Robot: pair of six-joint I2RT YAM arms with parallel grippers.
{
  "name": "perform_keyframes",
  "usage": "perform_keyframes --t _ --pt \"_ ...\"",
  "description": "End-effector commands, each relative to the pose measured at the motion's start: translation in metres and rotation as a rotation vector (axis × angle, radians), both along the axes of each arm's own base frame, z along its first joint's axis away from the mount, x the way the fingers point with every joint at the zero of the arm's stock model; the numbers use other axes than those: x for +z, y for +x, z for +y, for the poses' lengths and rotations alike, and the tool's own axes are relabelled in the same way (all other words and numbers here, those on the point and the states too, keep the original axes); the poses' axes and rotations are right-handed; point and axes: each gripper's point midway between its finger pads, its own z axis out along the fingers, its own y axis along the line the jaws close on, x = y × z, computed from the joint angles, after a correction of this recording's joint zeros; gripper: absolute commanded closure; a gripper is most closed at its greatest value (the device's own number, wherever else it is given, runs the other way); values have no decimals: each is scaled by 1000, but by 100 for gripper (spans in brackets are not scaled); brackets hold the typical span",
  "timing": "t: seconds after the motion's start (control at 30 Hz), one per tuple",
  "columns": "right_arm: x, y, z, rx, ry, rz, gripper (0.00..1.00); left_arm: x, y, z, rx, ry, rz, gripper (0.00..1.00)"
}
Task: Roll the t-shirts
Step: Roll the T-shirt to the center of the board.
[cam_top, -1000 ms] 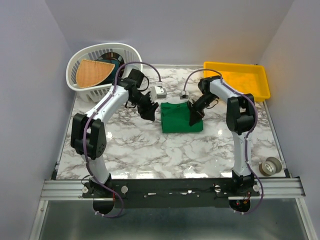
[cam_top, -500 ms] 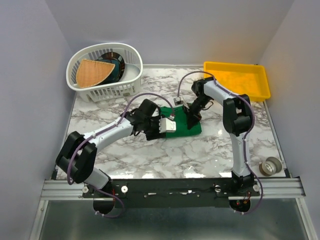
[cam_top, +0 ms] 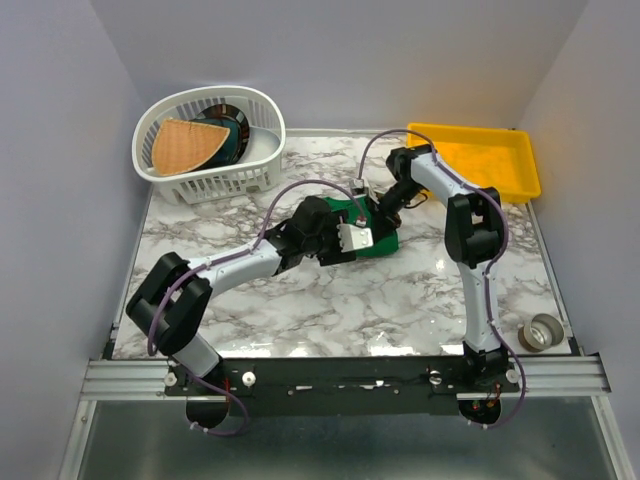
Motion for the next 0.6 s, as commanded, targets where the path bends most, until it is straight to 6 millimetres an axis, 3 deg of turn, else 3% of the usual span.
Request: perform_keyframes --t 0.0,0.1,0.27,0.43,0.47,0.5,0.53,0.57 --pt "13 -37 3 -78 29 267 94 -11 -2 -14 -12 -7 -52 23" --pt "13 -37 5 -92 40 290 94 -19 2 -12 39 5 -76 23" --pt "21 -46 -1 -56 45 245 93 10 27 0 204 -54 -112 23" --pt "27 -57 -8 -65 37 186 93 32 24 26 297 -149 63 24" --pt "32 -52 -8 -61 49 107 93 46 24 29 295 -189 66 21" --pt "26 -63 -12 -65 32 113 94 41 22 42 304 -175 125 20" --pt "23 -66 -14 -59 24 84 94 44 18 42 279 -186 152 20" --pt "18 -59 -16 -50 10 7 94 47 15 44 264 -192 170 15"
